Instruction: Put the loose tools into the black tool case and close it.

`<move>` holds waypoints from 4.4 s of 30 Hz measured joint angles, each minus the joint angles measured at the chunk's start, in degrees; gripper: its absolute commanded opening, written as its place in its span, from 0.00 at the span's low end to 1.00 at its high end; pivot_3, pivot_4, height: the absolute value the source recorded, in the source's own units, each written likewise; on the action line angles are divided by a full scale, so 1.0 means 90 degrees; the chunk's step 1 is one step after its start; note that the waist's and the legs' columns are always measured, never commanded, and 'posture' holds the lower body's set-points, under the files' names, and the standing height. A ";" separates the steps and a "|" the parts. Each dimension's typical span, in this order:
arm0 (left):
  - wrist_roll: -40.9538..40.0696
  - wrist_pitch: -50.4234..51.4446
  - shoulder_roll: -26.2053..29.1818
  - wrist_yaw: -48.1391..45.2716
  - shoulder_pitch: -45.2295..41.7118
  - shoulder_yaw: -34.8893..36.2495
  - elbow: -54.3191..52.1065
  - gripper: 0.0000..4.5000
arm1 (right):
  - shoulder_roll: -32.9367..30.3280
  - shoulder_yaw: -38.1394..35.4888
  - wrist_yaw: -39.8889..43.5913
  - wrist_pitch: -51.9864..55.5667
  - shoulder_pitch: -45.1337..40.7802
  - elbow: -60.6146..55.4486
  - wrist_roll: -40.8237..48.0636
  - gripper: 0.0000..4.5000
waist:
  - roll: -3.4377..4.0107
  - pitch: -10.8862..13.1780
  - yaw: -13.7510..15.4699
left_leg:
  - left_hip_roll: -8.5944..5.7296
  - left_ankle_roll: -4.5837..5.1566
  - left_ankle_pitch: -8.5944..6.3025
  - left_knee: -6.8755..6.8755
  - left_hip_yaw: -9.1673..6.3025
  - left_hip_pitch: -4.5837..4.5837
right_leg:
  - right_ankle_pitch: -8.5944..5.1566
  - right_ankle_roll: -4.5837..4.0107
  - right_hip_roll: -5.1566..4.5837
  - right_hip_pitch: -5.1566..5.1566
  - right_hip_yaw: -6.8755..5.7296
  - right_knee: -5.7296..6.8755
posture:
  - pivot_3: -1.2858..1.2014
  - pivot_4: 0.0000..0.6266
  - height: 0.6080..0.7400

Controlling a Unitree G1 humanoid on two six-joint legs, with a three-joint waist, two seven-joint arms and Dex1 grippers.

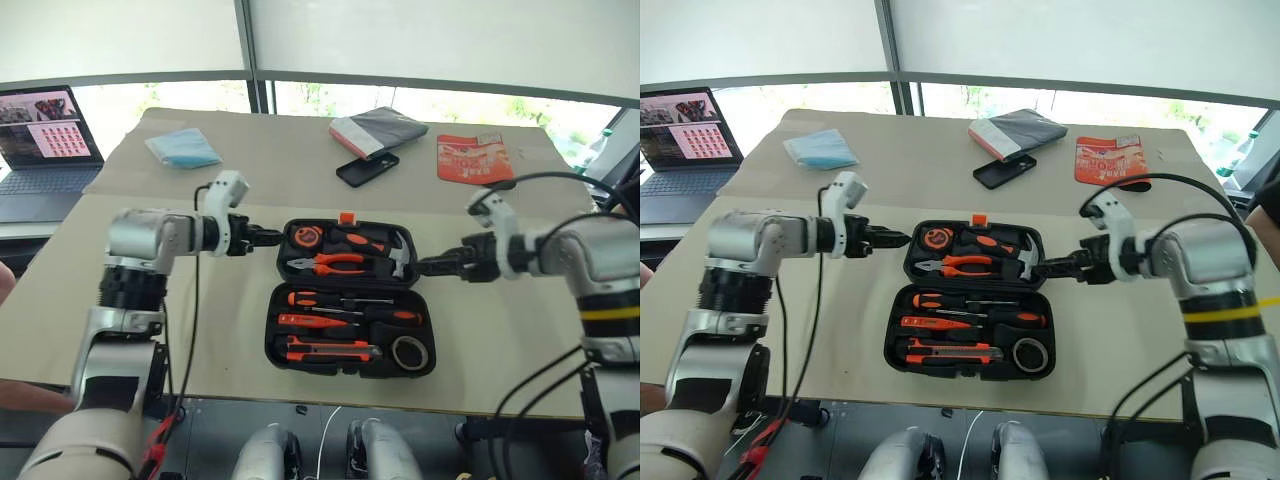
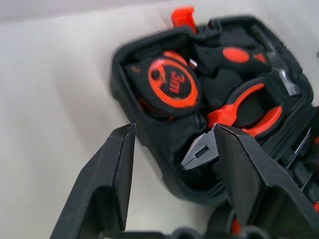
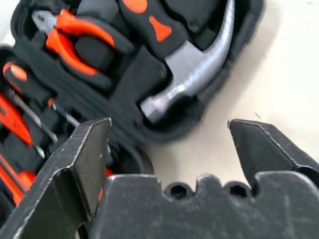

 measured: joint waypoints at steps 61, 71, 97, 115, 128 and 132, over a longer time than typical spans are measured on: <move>0.0956 -1.0899 0.0523 -0.1620 0.4908 0.0732 0.0125 0.55 | -0.0586 -0.0393 -0.2142 -1.4444 0.4083 0.1955 -0.4215 0.53 | 0.0012 0.0022 -0.0093 | 0.0017 -0.0037 -0.0014 -0.0102 0.0031 0.0129 | -0.0026 0.0010 -0.0048 0.0061 0.0024 -0.0013 | 0.52 0.24 1.00; 0.0464 -1.0074 0.0786 -0.1471 0.4575 0.1154 0.0645 0.64 | -0.1249 -0.0854 -0.0709 -1.2651 0.5840 0.0587 -0.1135 0.42 | 0.0017 0.0025 0.0097 | 0.0017 0.0008 -0.0007 -0.0097 -0.0001 0.0133 | -0.0024 0.0015 -0.0055 0.0101 0.0003 -0.0035 | 0.52 0.24 1.00; 0.1041 -0.7280 -0.0020 -0.2462 0.2095 -0.0262 0.1275 0.00 | -0.0205 0.0122 0.0166 -0.8400 0.5361 -0.2392 -0.1073 0.00 | -0.0065 0.0062 0.0016 | 0.0020 0.0035 -0.0017 -0.0052 -0.0012 0.0099 | -0.0014 0.0036 -0.0042 0.0084 0.0001 -0.0036 | 0.52 0.24 1.00; -0.0149 -0.5634 0.0155 -0.2044 0.1603 0.0624 -0.0495 0.00 | 0.0892 -0.0168 -0.0384 -0.8523 0.4519 -0.1391 -0.1702 0.00 | -0.0070 0.0069 0.0123 | 0.0008 -0.0027 0.0034 -0.0042 -0.0005 0.0033 | -0.0014 0.0023 -0.0027 0.0021 -0.0014 -0.0006 | 0.52 0.24 1.00; 0.0991 -0.4950 -0.0897 -0.1732 0.1085 -0.1586 -0.0821 0.00 | 0.1121 -0.0499 -0.0745 -0.7808 0.5779 -0.3112 -0.1180 0.00 | -0.0044 0.0054 0.0043 | 0.0013 -0.0006 0.0022 -0.0048 -0.0010 0.0071 | -0.0015 0.0038 -0.0023 0.0044 0.0012 -0.0001 | 0.52 0.24 1.00; 0.1050 -0.4529 -0.1084 -0.1603 0.1257 -0.1685 -0.1185 0.00 | 0.1208 -0.0538 -0.0898 -0.7264 0.5842 -0.3639 -0.0903 0.00 | -0.0030 0.0045 0.0081 | 0.0015 0.0038 -0.0007 -0.0057 -0.0020 0.0121 | -0.0017 0.0035 -0.0032 0.0107 0.0006 -0.0025 | 0.52 0.24 1.00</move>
